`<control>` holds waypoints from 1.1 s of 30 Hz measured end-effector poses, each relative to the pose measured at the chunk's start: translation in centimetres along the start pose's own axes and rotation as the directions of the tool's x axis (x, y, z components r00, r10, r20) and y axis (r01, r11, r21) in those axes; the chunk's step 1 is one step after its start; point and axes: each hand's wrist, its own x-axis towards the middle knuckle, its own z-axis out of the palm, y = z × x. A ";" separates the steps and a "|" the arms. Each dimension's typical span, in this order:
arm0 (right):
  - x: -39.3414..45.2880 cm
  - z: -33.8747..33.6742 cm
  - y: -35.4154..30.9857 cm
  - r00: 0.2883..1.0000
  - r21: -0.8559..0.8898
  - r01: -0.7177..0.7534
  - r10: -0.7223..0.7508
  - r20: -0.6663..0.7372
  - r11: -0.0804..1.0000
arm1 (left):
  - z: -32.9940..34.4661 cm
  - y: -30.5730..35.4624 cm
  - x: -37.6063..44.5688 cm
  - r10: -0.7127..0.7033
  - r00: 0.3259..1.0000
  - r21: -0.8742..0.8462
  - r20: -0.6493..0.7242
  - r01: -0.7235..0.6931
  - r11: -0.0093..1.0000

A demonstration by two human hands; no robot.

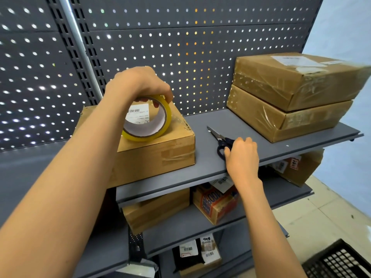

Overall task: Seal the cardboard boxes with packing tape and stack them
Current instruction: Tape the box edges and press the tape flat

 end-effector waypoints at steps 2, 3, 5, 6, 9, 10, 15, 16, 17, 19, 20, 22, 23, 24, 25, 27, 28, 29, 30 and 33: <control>-0.5 -0.7 -0.2 0.999 0.017 0.034 -0.034 -0.019 0.999 | 0.0 0.0 0.0 0.001 1.000 0.004 -0.005 -0.001 1.000; -0.8 -1.1 -0.5 0.998 0.047 0.058 -0.057 -0.023 0.997 | 0.0 0.0 0.0 0.000 1.000 0.005 -0.008 0.000 1.000; -1.3 -2.0 -1.2 0.992 0.138 0.126 -0.122 -0.042 0.982 | 0.0 0.0 0.0 0.005 1.000 0.004 -0.012 -0.005 1.000; -1.5 -2.5 -1.5 0.987 0.185 0.159 -0.150 -0.063 0.970 | 0.0 0.1 -0.1 0.009 1.000 0.002 -0.013 -0.009 1.000; -2.1 -3.6 -2.0 0.972 0.265 0.220 -0.189 -0.140 0.939 | 0.0 0.1 -0.1 0.013 1.000 -0.003 -0.012 -0.013 1.000; -2.3 -3.8 -2.1 0.968 0.270 0.232 -0.196 -0.154 0.935 | 0.0 0.1 0.0 0.012 1.000 -0.003 -0.009 -0.012 1.000; -3.3 -4.4 -1.9 0.953 0.189 0.277 -0.245 -0.176 0.942 | 0.1 -0.2 0.3 0.017 1.000 -0.024 -0.007 -0.018 1.000; -3.5 -4.5 -1.9 0.949 0.172 0.285 -0.253 -0.188 0.943 | 0.1 -0.2 0.4 0.023 1.000 -0.029 -0.003 -0.023 0.999; -3.7 -4.5 -1.9 0.945 0.153 0.294 -0.263 -0.194 0.944 | 0.1 -0.2 0.5 0.027 1.000 -0.032 0.003 -0.027 0.999; -4.1 -4.5 -1.9 0.941 0.119 0.305 -0.279 -0.190 0.945 | 0.2 -0.2 0.6 0.032 0.999 -0.038 0.013 -0.031 0.999; -4.2 -4.5 -1.8 0.941 0.110 0.306 -0.283 -0.186 0.946 | 0.2 -0.2 0.7 0.033 0.999 -0.041 0.018 -0.032 0.999; -4.5 -4.6 -1.7 0.941 0.100 0.310 -0.290 -0.177 0.945 | 0.2 -0.2 0.8 0.034 0.999 -0.047 0.027 -0.032 0.998; -4.6 -4.7 -1.6 0.940 0.097 0.313 -0.294 -0.173 0.945 | 0.2 -0.2 0.8 0.031 0.999 -0.049 0.029 -0.030 0.998; -4.7 -4.7 -1.5 0.940 0.094 0.316 -0.298 -0.169 0.944 | 0.2 -0.2 0.8 0.029 0.999 -0.053 0.029 -0.028 0.998; -4.9 -4.8 -1.5 0.939 0.091 0.318 -0.301 -0.165 0.944 | 0.2 -0.3 0.8 0.028 0.999 -0.055 0.029 -0.027 0.998; -5.3 -4.9 -1.4 0.939 0.087 0.321 -0.305 -0.158 0.943 | 0.2 -0.3 0.8 0.030 0.999 -0.055 0.036 -0.028 0.998; -5.5 -4.9 -1.4 0.939 0.083 0.323 -0.308 -0.156 0.943 | 0.2 -0.3 0.8 0.030 0.999 -0.055 0.042 -0.027 0.998; -5.7 -5.0 -1.4 0.938 0.078 0.326 -0.311 -0.155 0.942 | 0.2 -0.4 0.8 0.026 0.999 -0.052 0.046 -0.023 0.998; -6.0 -5.1 -1.4 0.937 0.073 0.329 -0.315 -0.153 0.942 | 0.2 -0.4 0.8 0.021 0.999 -0.046 0.045 -0.019 0.999; -6.8 -5.2 -1.5 0.929 0.056 0.348 -0.336 -0.152 0.936 | 0.3 -0.4 0.8 0.025 0.999 -0.043 0.044 -0.023 0.999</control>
